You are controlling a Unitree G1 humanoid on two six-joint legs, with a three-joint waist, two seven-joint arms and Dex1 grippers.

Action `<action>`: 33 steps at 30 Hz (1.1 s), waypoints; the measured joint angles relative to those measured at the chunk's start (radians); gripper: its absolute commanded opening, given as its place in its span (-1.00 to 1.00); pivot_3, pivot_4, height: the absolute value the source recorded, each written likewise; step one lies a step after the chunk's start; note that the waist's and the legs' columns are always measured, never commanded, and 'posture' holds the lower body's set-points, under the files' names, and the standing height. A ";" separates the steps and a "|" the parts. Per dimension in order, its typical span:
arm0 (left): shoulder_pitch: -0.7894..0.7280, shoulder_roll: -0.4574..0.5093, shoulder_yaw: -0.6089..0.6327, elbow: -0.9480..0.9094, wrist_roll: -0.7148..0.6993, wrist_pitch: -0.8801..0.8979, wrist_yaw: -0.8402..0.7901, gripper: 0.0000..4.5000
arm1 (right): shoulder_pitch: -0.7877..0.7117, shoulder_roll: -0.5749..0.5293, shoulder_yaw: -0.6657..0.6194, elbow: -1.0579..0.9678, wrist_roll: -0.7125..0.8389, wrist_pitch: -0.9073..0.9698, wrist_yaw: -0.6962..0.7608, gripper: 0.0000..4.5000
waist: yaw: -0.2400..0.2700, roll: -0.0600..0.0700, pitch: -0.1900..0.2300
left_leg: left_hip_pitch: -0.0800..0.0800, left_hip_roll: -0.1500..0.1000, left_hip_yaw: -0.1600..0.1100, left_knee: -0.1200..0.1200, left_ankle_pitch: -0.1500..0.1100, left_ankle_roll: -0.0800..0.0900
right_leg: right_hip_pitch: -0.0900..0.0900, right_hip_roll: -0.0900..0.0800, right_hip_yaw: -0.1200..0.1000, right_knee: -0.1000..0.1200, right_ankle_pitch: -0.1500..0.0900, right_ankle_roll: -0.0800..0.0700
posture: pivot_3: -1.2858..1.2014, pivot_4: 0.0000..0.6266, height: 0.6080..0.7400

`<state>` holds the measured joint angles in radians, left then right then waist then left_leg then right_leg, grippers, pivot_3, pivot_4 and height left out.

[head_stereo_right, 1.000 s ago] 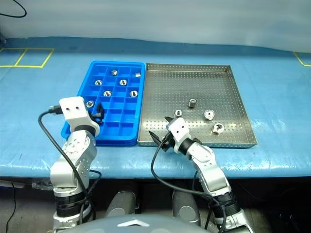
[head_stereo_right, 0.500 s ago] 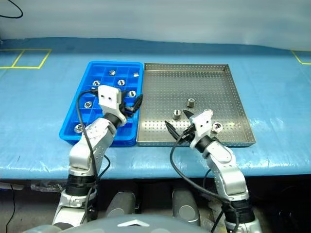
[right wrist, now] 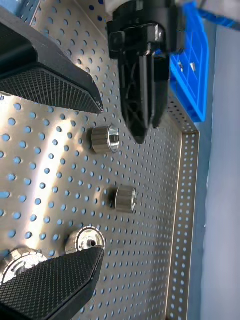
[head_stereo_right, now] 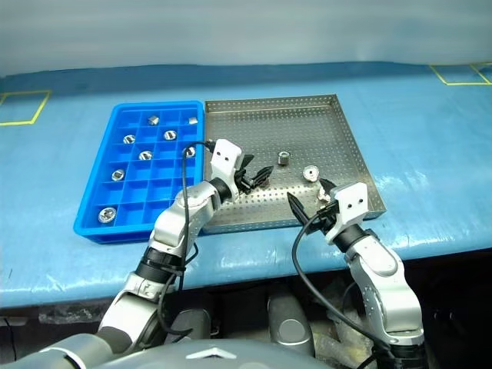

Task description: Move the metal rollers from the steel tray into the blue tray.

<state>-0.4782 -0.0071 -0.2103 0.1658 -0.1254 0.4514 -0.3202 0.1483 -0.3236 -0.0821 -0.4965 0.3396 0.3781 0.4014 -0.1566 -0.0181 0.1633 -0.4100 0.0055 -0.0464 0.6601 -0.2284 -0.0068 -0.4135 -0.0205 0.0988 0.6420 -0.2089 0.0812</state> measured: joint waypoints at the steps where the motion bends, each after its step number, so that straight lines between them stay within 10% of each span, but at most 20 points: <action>1: -0.006 -0.007 0.004 0.020 0.009 0.003 0.022 0.47 | 0.005 0.000 -0.002 -0.005 0.000 0.002 -0.003 1.00 | -0.007 0.000 0.000 | 0.000 0.000 0.000 0.000 0.000 0.000 | 0.000 0.000 0.000 0.000 0.000 0.000 | -0.17 -0.52 1.00; 15: -0.056 -0.052 0.024 0.152 0.044 0.082 0.100 0.47 | 0.025 -0.011 0.000 -0.026 -0.011 0.011 -0.030 1.00 | -0.060 0.000 0.000 | 0.000 0.000 0.000 -0.001 0.000 0.000 | 0.000 0.000 0.000 0.000 0.000 0.001 | -0.18 -0.52 1.00; 21: -0.062 -0.052 0.024 0.159 0.064 0.118 0.123 -0.17 | 0.026 -0.013 0.007 -0.026 -0.017 0.014 -0.032 1.00 | -0.077 0.000 0.000 | 0.000 0.000 -0.001 -0.001 0.000 0.000 | 0.000 0.000 0.000 0.000 0.000 0.001 | -0.18 -0.52 1.00; 33: -0.014 -0.128 0.145 0.029 0.080 0.075 0.334 -0.17 | -0.009 -0.013 0.037 -0.020 -0.026 0.014 -0.028 1.00 | -0.077 -0.001 0.001 | -0.001 0.000 -0.001 -0.003 0.000 0.000 | -0.002 0.000 0.001 0.000 0.002 0.005 | -0.15 -0.52 1.00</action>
<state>-0.4920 -0.1351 -0.0657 0.1944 -0.0449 0.5262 0.0142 0.1398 -0.3369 -0.0452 -0.5167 0.3133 0.3922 0.3729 -0.2332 -0.0187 0.1641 -0.4111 0.0054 -0.0469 0.6575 -0.2285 -0.0067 -0.4155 -0.0207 0.0995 0.6417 -0.2066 0.0865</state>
